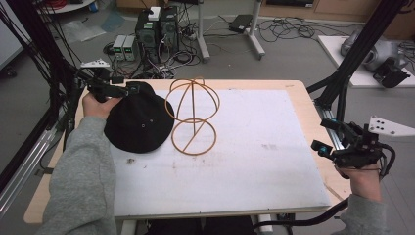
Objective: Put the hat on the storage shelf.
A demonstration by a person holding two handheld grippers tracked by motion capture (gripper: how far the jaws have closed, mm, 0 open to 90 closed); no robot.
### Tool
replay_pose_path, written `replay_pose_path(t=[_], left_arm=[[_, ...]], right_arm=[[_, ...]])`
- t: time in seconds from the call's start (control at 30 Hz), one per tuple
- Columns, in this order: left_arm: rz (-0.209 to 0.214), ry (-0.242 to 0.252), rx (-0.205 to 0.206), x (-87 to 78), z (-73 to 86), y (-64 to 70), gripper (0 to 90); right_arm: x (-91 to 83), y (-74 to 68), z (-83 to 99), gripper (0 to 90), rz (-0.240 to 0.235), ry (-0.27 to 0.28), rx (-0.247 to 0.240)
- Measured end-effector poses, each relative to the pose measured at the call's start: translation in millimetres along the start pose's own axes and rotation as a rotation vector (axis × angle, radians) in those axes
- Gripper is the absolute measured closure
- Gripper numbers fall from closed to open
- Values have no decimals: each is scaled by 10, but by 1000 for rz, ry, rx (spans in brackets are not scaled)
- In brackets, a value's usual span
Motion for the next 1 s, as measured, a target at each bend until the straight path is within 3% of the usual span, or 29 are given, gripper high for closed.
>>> replay_pose_path(t=[0.2,0.3,0.47,0.6,0.63,0.67,0.77,0.9,1.0], left_arm=[[-6,-8,-22,7,59,-44,28],[11,-17,-34,35,85,-49,31],[11,-29,-33,61,111,-45,112],[6,-38,-28,54,124,-38,287],[1,-43,-25,46,129,-41,376],[-3,-47,-26,39,135,-44,376],[-14,-53,-28,30,150,-51,521],[-22,-63,12,36,145,-4,749],[-24,-75,19,41,153,9,839]], right_arm=[[-19,15,-5,21,1,4,4],[-20,17,-5,20,1,4,4],[-22,23,2,21,3,2,3],[-28,30,-2,20,8,6,0],[-27,31,-2,20,7,6,-1],[-27,31,-2,20,7,6,-1],[-26,30,4,20,7,1,4],[-15,33,11,20,8,-2,2],[-7,35,18,20,6,-5,-1]])
Point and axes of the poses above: each handheld gripper's, and its own axes: x roughly forward along the jaws, z roughly out of its underside, y roughly to its right, the point moved 7 cm from there along x, roughly forward along the jaws, and after that the axes turned 13 degrees about z, right-handed, at the moved point
